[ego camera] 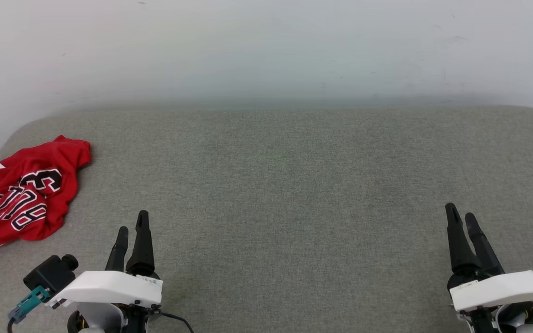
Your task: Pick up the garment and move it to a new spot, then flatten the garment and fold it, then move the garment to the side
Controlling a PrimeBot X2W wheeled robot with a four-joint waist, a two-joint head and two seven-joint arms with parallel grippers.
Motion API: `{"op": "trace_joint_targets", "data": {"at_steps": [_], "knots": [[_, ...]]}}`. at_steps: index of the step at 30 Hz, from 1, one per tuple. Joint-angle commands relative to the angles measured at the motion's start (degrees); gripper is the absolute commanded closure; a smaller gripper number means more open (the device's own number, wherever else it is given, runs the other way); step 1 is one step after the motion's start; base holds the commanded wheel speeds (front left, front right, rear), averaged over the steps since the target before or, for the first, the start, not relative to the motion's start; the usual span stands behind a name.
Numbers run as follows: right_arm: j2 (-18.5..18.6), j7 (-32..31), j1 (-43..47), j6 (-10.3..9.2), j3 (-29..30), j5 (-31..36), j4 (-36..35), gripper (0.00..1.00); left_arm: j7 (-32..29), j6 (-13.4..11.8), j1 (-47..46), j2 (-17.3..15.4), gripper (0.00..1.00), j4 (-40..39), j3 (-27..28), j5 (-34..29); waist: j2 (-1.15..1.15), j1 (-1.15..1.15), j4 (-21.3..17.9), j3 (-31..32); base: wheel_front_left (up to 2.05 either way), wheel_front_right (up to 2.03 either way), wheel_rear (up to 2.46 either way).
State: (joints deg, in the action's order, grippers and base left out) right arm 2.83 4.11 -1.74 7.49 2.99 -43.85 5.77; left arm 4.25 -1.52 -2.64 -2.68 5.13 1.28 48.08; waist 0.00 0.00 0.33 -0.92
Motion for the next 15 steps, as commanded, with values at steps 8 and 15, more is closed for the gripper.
{"op": "trace_joint_targets", "data": {"at_steps": [8,15], "knots": [[0.1,2.2,0.3,0.01,-0.8,8.8,-1.5,0.0,2.2,-1.5,0.3,-0.2,0.0,-1.9,-1.8,-9.0,0.0,0.0,0.2,-0.1,0.0,0.0,0.0],[0.1,3.7,0.8,0.01,-1.1,15.3,-1.2,0.0,3.7,-2.0,0.7,-0.2,0.0,-2.4,-3.0,-15.8,0.0,0.0,0.3,-0.1,0.0,0.0,0.0]]}}
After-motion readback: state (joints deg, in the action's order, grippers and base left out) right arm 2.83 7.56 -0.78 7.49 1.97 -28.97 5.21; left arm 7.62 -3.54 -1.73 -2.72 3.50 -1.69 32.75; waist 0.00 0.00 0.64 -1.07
